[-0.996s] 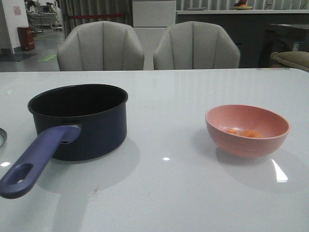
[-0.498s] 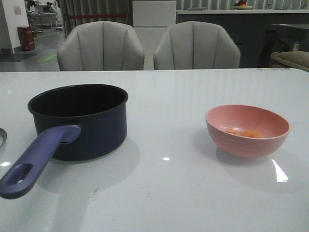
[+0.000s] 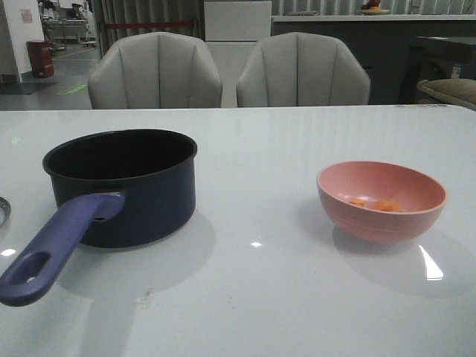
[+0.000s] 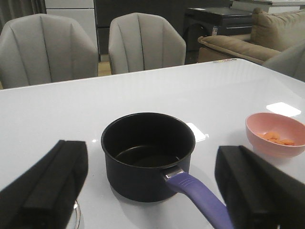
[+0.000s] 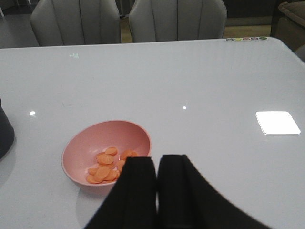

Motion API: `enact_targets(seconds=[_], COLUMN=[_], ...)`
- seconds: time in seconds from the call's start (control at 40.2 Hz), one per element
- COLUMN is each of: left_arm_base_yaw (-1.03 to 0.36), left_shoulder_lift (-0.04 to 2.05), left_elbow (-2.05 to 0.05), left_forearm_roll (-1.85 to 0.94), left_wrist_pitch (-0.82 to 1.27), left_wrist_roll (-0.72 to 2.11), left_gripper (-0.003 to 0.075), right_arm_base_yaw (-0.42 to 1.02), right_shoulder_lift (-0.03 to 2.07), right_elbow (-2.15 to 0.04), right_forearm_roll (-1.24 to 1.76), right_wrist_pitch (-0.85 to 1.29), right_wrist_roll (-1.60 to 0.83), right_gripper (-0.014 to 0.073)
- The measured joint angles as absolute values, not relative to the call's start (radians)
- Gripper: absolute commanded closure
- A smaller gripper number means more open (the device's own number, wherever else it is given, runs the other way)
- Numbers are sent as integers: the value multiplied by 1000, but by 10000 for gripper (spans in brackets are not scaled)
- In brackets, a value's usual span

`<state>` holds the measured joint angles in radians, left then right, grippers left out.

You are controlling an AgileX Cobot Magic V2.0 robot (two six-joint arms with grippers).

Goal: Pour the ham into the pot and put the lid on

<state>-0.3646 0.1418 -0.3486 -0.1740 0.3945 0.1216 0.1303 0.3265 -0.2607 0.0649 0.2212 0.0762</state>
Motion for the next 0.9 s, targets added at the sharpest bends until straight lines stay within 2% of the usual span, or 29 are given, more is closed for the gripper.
enact_targets(seconds=[0.075,0.149,0.672,0.897], left_arm_base_yaw=[-365,-365,-365,-365], left_shoulder_lift=[142,142,142,142], left_elbow=[-349,-349,-349,-349], left_forearm_roll=[-174,-174,-174,-174], left_wrist_pitch=[395,395,397,397], left_wrist_roll=[122,122,122,122], left_gripper=[138,138,137,138], right_arm_base_yaw=[130,130,130,137], right_shoulder_lift=[386,457,1219,1464], right_elbow=[-288,-326,-718,-864], right_forearm_roll=[65,65,79,110], right_wrist_pitch=[221,225,381,396], right_wrist_roll=[76,76,73,73], right_gripper=[197,153,151,151])
